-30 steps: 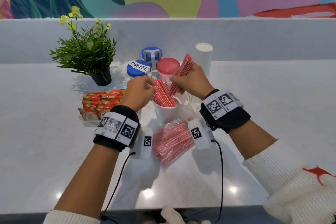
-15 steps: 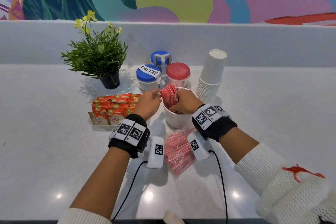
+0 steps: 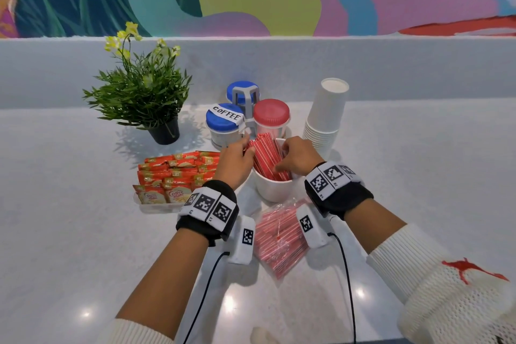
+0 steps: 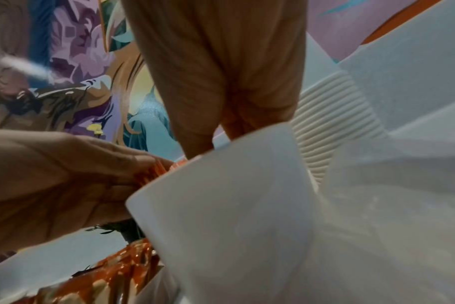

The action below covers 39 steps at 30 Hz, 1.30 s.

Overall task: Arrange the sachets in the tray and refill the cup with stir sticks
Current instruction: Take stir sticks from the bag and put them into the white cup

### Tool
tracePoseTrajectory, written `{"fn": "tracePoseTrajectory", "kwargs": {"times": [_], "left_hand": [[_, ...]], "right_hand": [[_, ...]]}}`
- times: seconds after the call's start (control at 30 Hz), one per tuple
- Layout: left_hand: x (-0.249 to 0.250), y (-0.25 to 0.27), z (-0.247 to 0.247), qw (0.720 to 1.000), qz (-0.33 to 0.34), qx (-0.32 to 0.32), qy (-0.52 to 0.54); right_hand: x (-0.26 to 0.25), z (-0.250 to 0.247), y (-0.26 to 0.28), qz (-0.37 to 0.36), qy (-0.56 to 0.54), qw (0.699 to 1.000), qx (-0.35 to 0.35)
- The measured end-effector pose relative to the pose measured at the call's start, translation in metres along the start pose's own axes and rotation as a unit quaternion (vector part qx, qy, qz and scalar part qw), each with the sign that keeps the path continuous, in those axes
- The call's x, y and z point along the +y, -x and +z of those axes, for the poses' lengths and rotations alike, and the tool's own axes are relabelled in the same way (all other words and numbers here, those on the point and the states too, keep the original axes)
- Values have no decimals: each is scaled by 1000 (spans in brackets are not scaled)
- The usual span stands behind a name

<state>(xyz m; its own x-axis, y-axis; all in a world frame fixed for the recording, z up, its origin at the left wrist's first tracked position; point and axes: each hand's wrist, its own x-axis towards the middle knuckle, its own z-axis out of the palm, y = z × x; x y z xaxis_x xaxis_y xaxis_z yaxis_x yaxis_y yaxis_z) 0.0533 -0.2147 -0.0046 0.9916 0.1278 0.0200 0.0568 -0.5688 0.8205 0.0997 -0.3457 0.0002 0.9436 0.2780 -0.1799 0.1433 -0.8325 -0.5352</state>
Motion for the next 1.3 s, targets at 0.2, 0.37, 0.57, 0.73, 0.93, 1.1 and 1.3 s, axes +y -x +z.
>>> {"fn": "tracePoseTrajectory", "kwargs": {"times": [0.2, 0.37, 0.57, 0.73, 0.93, 1.1, 1.3], "left_hand": [[-8, -7, 4, 1000, -4, -4, -9], [-8, -8, 2, 1000, 13, 10, 11], [-12, -12, 0, 1000, 16, 5, -13], [-7, -15, -3, 999, 22, -31, -21], [-15, -32, 8, 986, 57, -114, -105], [-18, -32, 10, 981, 63, -116, -142], [-26, -30, 13, 972, 106, -96, -188]], "right_hand": [[-8, 12, -3, -67, 52, 996, -30], [-8, 23, -2, -77, 22, 996, 26], [-7, 20, -7, -48, -7, 998, 42], [0, 8, -10, -23, -23, 999, 12], [3, 10, -6, -59, -15, 998, 21], [6, 14, -6, -65, -31, 995, 68], [6, 21, -1, -111, -59, 983, 135]]}}
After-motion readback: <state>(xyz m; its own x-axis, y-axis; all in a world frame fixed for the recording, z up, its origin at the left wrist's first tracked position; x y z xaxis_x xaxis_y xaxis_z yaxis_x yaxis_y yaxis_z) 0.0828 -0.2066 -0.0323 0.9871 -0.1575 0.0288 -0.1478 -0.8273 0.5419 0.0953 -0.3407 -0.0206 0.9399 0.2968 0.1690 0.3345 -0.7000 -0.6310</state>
